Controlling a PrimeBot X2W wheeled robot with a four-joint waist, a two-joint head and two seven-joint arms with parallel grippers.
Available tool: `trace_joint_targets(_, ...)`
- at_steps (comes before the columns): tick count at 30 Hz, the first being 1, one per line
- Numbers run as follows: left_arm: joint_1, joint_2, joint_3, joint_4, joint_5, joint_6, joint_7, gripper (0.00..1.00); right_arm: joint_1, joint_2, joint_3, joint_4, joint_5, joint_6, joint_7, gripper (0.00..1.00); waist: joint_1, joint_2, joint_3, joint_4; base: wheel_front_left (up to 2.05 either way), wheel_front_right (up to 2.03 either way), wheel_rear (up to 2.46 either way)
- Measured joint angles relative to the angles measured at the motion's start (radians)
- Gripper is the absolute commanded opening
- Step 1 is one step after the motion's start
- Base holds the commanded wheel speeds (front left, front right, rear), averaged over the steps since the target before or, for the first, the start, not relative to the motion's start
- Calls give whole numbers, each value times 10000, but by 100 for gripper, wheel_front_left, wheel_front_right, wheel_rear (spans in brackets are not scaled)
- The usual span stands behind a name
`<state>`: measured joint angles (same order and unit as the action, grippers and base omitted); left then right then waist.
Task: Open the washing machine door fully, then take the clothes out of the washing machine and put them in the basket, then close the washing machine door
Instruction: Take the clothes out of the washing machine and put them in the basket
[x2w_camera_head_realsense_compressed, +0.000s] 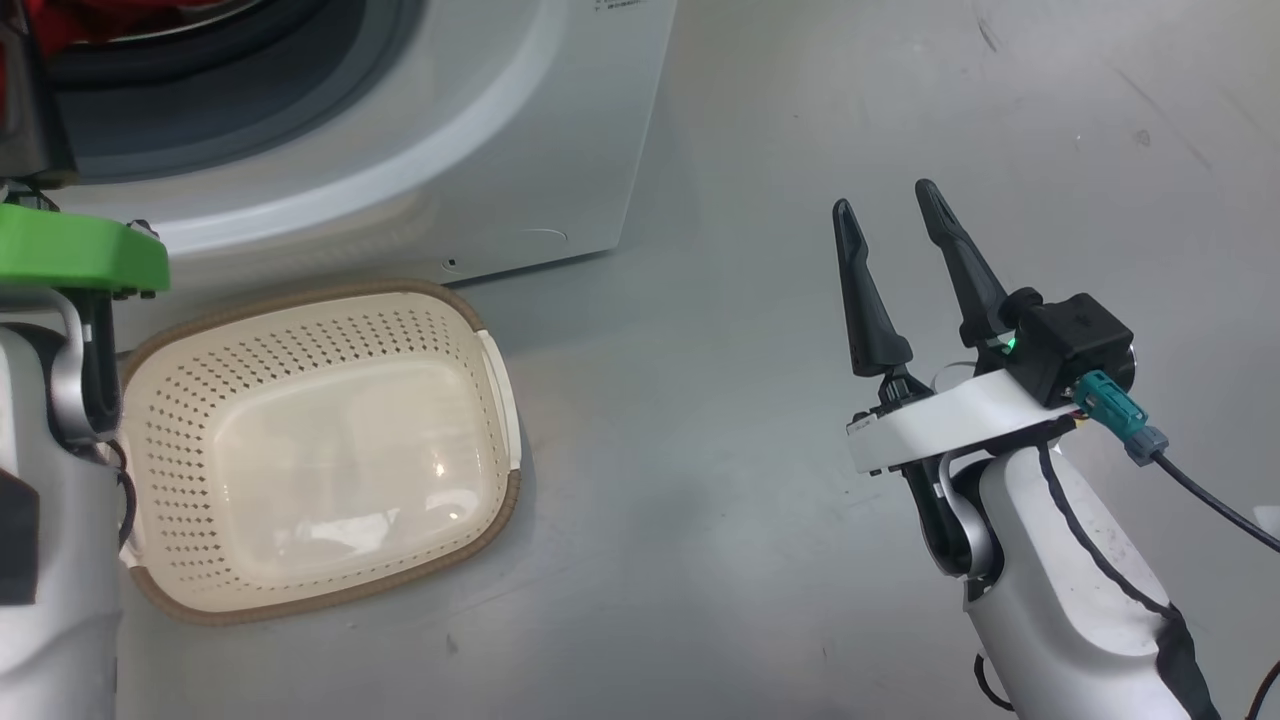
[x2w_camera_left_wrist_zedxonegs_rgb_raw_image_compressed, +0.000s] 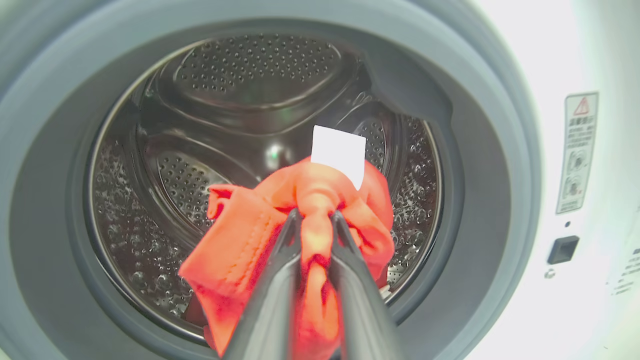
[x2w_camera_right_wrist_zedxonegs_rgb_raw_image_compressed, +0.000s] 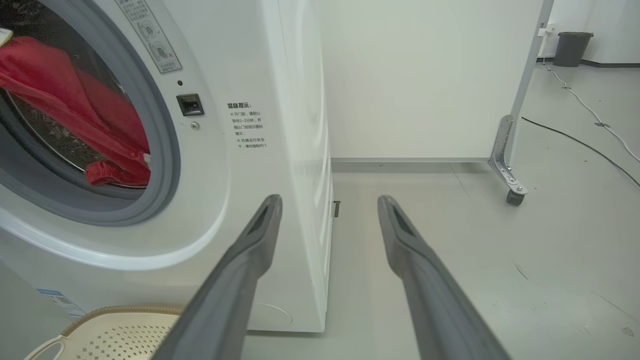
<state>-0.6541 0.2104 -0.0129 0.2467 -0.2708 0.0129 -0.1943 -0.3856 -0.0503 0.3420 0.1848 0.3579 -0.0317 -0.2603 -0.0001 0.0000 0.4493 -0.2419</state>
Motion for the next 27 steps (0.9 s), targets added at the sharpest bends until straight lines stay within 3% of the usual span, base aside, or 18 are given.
trace_joint_targets(19, 1461, -345, -90, -2675, 174, 368, -316, 0, 918, 0, -387, 215, -90, 119, 0, 100, 0, 0, -1556, 555, 0, 0, 0)
trace_joint_targets(27, 2432, -612, -127, -3298, 111, 548, 13, 0, 1125, 2, -426, 198, -104, 132, 0, 100, 0, 0, -1894, 786, 0, 0, 0)
